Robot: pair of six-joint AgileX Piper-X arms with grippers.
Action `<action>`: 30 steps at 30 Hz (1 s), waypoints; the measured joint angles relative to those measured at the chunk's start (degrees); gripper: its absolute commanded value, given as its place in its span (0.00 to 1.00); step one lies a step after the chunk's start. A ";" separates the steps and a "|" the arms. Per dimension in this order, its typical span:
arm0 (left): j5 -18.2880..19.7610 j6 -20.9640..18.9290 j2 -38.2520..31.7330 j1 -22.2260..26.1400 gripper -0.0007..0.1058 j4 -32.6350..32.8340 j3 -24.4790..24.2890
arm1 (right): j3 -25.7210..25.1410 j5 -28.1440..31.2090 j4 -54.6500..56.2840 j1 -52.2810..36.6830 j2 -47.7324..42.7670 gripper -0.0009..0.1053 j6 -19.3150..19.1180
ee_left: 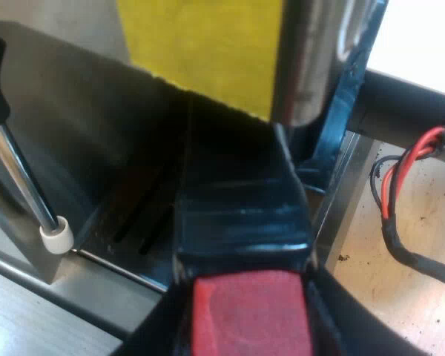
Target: Put the handle in the coffee machine
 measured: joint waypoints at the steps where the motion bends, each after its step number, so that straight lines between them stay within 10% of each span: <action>1: 0.00 0.00 0.00 0.00 0.01 0.00 0.00 | 0.00 0.00 -0.62 0.00 0.00 0.28 -0.63; 7: 0.00 0.08 0.00 0.00 0.01 -0.85 0.00 | 0.00 -0.32 -4.78 0.00 0.83 0.28 -8.65; 30: -0.13 0.61 0.00 0.05 0.01 -1.43 0.00 | 0.37 -0.74 -9.04 -0.04 1.47 0.41 -12.45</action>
